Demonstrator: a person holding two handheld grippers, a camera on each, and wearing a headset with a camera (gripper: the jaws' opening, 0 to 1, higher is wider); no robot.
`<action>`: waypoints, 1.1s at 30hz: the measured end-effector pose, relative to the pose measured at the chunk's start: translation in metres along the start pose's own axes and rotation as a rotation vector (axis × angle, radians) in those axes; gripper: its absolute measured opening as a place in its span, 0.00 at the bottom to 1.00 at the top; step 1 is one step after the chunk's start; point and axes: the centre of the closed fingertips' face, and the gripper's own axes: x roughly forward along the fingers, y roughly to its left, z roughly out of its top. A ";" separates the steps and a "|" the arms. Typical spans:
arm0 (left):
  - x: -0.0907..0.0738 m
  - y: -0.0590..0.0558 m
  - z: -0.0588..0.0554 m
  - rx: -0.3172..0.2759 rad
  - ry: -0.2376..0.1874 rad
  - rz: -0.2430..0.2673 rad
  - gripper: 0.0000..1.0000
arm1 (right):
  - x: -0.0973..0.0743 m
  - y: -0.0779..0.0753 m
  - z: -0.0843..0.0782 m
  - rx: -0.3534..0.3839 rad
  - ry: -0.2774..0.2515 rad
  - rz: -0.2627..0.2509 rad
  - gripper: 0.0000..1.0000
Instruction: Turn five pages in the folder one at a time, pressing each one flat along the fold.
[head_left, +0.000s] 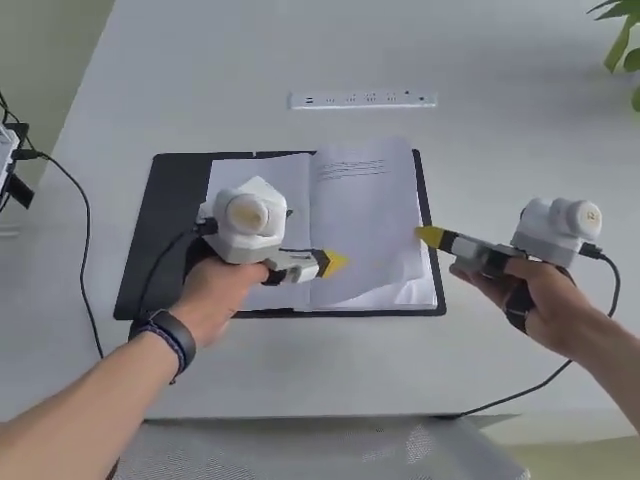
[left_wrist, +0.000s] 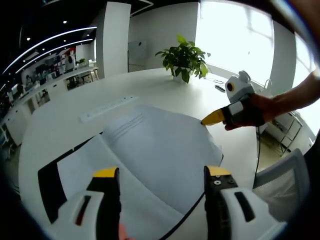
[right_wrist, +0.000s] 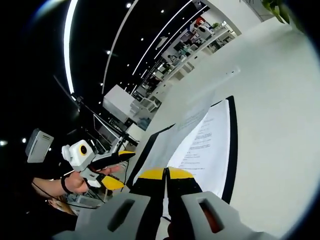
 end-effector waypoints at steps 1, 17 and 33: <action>-0.003 0.002 0.000 -0.002 -0.003 0.003 0.68 | 0.001 0.003 0.001 -0.002 -0.001 0.003 0.00; -0.057 0.042 -0.022 -0.052 -0.033 0.082 0.69 | 0.033 0.059 0.021 -0.055 -0.025 0.120 0.00; -0.110 0.077 -0.051 -0.104 -0.049 0.166 0.69 | 0.094 0.140 0.012 -0.100 0.019 0.239 0.00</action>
